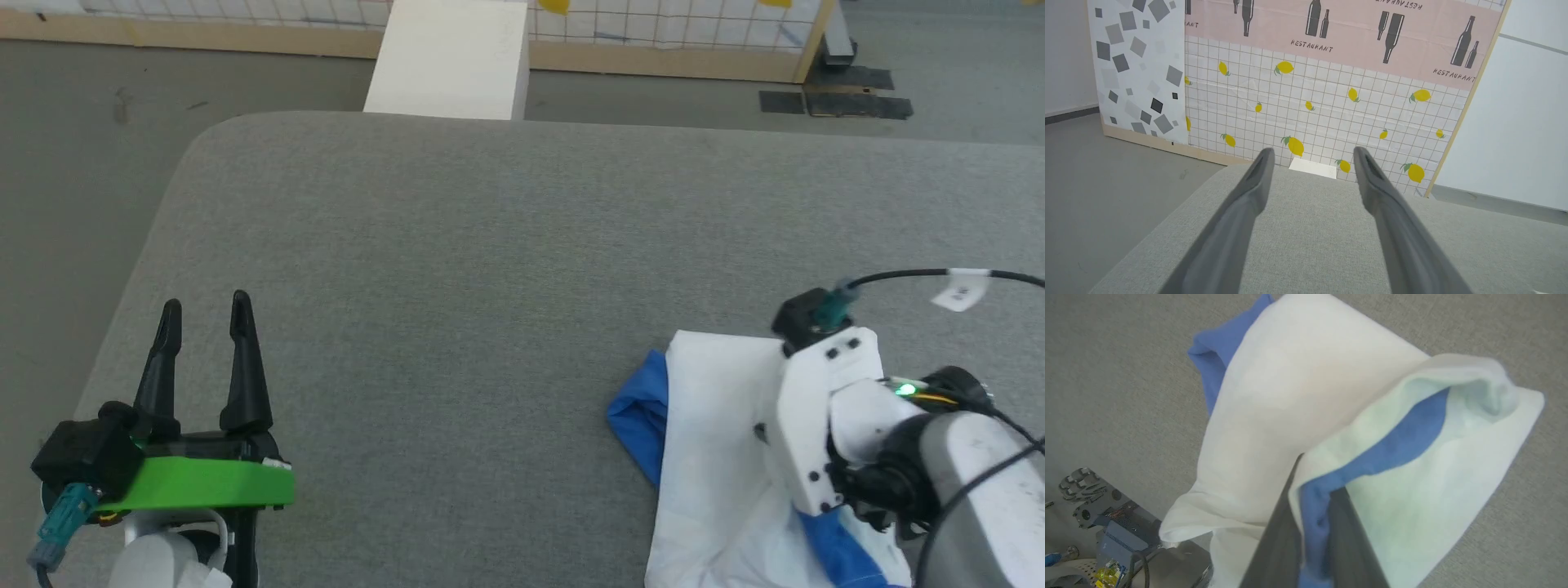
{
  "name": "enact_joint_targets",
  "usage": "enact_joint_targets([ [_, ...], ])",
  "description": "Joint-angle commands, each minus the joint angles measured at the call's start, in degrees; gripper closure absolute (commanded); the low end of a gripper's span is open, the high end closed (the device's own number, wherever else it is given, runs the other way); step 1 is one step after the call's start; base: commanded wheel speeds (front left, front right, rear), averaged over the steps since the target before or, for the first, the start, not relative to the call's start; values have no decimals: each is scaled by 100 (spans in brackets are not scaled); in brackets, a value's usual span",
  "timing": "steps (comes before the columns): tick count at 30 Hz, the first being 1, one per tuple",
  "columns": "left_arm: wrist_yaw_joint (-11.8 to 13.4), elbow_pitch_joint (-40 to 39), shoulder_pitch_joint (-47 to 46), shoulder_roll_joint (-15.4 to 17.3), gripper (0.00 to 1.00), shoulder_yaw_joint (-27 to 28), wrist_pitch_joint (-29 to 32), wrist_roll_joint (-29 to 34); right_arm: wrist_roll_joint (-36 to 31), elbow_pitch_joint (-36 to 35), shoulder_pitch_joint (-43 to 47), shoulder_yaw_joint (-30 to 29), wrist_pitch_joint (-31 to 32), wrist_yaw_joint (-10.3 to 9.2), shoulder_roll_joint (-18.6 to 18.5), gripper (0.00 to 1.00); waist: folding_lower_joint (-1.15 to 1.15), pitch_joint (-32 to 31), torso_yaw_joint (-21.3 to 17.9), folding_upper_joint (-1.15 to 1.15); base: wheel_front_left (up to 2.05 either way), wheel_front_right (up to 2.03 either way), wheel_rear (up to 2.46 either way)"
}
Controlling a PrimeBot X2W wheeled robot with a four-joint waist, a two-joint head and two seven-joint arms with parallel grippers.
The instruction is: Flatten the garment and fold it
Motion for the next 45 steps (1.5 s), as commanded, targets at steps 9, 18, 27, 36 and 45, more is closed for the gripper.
enact_joint_targets([
  [9,-39,34,-13,-20,0,-76,-20,-64,-60,1039,-579,599,-622,-9,353,100,0,170,316,0,0,0,0],
  [18,-39,80,-7,-45,0,-82,-20,-92,-102,1499,-846,990,-1064,-9,448,0,0,125,390,0,0,0,0],
  [27,-39,92,154,-65,0,-42,-20,-21,366,892,-1032,1437,-1427,-9,406,0,0,-182,113,0,0,0,0],
  [36,62,31,237,-49,0,77,-21,589,-598,205,-361,-40,-2555,-9,463,0,0,-361,-293,0,0,0,0],
  [45,126,58,150,-162,0,64,-21,962,-1680,212,830,-1407,-2431,-9,897,0,0,-154,-450,0,0,0,0],
])
